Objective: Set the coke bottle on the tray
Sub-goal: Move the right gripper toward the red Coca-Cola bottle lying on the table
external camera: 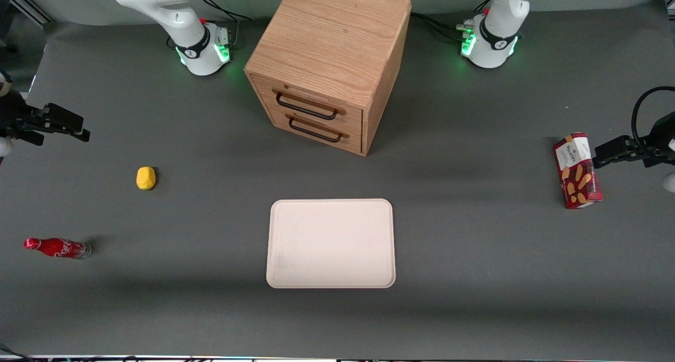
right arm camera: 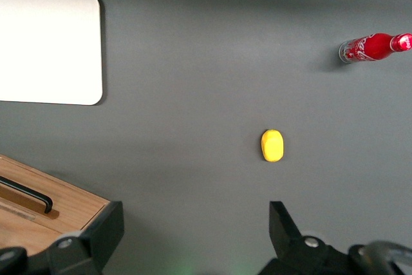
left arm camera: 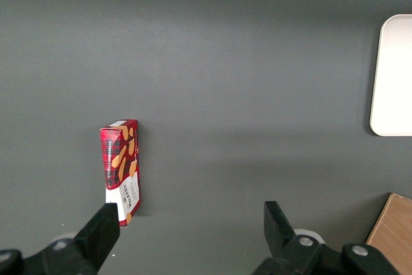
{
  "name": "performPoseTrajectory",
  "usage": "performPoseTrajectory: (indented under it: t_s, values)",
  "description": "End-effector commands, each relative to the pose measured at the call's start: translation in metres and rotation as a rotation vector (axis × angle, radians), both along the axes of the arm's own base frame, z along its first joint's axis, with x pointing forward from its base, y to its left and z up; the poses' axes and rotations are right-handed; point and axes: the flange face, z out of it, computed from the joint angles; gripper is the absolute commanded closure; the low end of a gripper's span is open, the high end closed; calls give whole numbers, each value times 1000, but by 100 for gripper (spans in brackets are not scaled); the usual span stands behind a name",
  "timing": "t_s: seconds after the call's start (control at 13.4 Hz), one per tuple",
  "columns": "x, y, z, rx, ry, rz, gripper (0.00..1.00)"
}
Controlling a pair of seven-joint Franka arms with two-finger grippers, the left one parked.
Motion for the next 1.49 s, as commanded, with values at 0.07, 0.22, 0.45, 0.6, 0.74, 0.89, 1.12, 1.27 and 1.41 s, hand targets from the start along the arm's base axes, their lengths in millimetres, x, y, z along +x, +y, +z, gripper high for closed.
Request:
performPoseTrajectory:
  t_s: [0.07, 0.22, 0.45, 0.6, 0.74, 0.89, 1.12, 1.27, 1.41]
  values:
    - [-6, 0, 6, -6, -14, 20, 0]
    - [-6, 0, 7, -6, -15, 23, 0]
    - [-7, 0, 7, -4, -12, 22, 0]
    - [-7, -1, 7, -10, -12, 12, 0]
    - [-7, -1, 7, -13, -12, 12, 0]
    - [-7, -2, 8, -50, -14, 14, 0]
    - [1, -26, 23, -45, -55, -33, 0]
    - [8, -69, 23, -34, -56, -96, 0]
    - [21, -108, 21, -40, -68, -16, 0]
